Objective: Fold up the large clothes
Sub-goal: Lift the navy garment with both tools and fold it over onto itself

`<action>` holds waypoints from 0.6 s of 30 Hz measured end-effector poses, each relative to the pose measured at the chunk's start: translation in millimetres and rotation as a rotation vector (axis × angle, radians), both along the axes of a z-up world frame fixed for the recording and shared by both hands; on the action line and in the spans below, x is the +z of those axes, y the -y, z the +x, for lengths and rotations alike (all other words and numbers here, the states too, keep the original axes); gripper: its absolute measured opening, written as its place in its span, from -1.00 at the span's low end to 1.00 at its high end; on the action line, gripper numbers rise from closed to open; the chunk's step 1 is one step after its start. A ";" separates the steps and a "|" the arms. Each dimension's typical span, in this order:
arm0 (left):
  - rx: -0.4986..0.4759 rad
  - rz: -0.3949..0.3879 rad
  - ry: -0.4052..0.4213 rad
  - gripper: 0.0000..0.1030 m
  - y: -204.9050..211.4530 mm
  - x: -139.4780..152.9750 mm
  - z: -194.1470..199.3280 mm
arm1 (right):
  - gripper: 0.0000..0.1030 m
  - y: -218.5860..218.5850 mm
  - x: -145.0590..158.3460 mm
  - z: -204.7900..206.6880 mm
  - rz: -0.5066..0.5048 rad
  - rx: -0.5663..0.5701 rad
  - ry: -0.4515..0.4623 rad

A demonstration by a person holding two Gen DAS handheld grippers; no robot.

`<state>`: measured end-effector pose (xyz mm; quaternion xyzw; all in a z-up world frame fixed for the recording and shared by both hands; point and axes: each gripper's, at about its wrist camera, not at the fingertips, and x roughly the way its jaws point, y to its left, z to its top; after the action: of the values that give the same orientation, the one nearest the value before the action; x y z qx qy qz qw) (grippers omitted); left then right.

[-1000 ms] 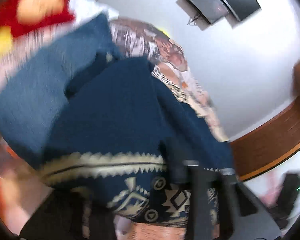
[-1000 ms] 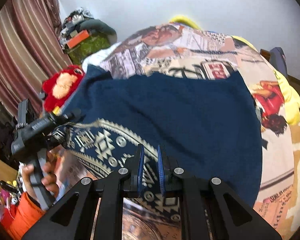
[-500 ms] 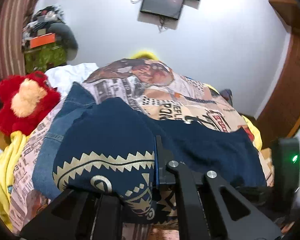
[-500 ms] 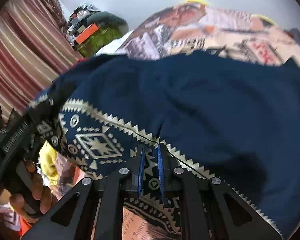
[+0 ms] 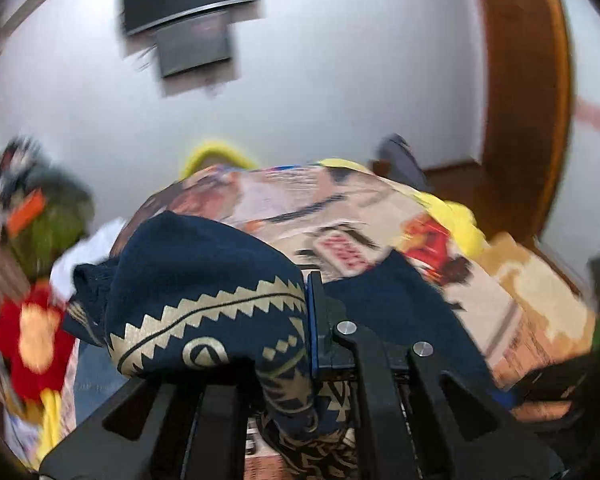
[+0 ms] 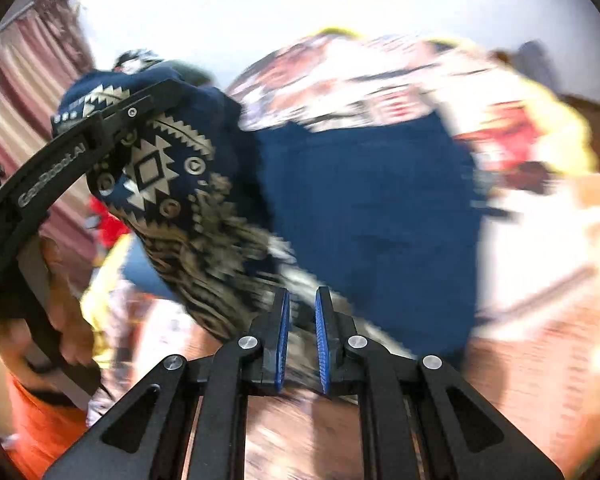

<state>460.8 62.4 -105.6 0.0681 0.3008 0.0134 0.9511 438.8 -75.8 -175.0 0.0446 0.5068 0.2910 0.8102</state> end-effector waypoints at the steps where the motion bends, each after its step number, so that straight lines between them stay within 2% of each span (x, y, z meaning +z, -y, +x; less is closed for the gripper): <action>1: -0.041 0.019 -0.013 -0.88 17.1 -3.2 0.8 | -0.84 17.4 2.1 -3.8 -0.020 -0.030 0.010; 3: -0.125 0.027 -0.061 -0.88 46.4 -15.0 1.4 | -0.84 51.8 2.9 -9.9 -0.039 -0.083 0.005; 6: -0.233 -0.030 -0.159 -0.88 71.6 -38.8 -2.5 | -0.84 101.0 1.0 -19.9 -0.062 -0.182 -0.007; 9: -0.343 -0.087 -0.291 -0.88 90.2 -67.6 -12.0 | -0.84 137.0 0.2 -24.5 -0.068 -0.248 -0.028; 11: -0.356 -0.125 -0.377 -0.88 92.9 -86.4 -13.6 | -0.84 151.4 0.9 -28.2 -0.076 -0.274 -0.036; 13: -0.345 -0.158 -0.426 -0.88 91.1 -97.3 -12.5 | -0.84 159.4 3.2 -31.6 -0.087 -0.284 -0.035; 16: -0.344 -0.196 -0.415 -0.86 86.5 -93.4 -19.9 | -0.84 166.7 9.8 -39.6 -0.089 -0.285 -0.017; 18: -0.360 -0.186 -0.395 -0.79 86.1 -84.2 -29.7 | -0.84 162.4 17.6 -42.3 -0.085 -0.268 0.003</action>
<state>431.2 -23.7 -189.8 0.0342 0.4632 -0.1971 0.8634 396.5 -238.3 -157.3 0.0770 0.5071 0.1585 0.8437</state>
